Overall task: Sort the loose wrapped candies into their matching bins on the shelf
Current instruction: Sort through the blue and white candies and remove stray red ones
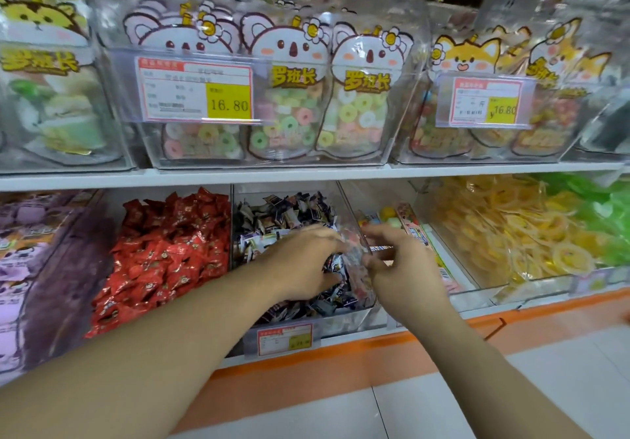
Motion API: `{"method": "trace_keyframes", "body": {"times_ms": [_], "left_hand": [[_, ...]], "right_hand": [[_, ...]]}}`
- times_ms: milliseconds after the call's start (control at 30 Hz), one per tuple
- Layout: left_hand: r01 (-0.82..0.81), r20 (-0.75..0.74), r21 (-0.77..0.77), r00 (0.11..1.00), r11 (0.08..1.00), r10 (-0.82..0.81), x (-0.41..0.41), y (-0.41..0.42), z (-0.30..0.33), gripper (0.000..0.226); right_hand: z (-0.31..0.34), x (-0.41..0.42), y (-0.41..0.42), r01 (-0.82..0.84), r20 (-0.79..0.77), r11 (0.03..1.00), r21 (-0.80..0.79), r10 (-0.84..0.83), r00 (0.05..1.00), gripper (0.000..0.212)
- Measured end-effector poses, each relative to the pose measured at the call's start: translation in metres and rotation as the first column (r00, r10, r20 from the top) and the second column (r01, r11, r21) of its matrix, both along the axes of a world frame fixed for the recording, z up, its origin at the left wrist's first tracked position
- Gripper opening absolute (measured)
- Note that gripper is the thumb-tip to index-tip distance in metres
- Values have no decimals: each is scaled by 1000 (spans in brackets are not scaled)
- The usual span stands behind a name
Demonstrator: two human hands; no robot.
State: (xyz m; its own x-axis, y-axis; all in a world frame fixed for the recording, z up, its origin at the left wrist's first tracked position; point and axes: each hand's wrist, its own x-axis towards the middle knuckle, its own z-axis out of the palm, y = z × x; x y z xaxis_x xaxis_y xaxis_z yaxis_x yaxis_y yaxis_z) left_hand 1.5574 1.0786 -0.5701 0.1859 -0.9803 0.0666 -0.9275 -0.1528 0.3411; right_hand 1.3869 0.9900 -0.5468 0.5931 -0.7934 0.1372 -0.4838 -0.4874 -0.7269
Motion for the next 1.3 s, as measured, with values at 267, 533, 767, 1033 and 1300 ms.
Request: {"method": "trace_keyframes", "body": {"times_ms": [267, 533, 767, 1033, 1300], "left_hand": [[-17, 177, 176, 984, 984, -15, 14, -20, -7, 41], [-73, 214, 211, 976, 975, 27, 37, 5, 22, 13], [-226, 231, 213, 957, 950, 176, 42, 17, 36, 19], [-139, 78, 165, 989, 976, 128, 27, -7, 27, 71], [-158, 231, 384, 970, 910, 71, 17, -32, 2, 85]], "right_hand": [[2, 3, -5, -19, -26, 999, -25, 19, 999, 43], [3, 3, -3, -23, -24, 999, -44, 22, 999, 39], [6, -2, -3, -62, -31, 998, -25, 61, 998, 40], [3, 0, -5, -41, -22, 999, -21, 41, 999, 43], [1, 4, -7, -52, 3, 997, -51, 52, 999, 35]]}}
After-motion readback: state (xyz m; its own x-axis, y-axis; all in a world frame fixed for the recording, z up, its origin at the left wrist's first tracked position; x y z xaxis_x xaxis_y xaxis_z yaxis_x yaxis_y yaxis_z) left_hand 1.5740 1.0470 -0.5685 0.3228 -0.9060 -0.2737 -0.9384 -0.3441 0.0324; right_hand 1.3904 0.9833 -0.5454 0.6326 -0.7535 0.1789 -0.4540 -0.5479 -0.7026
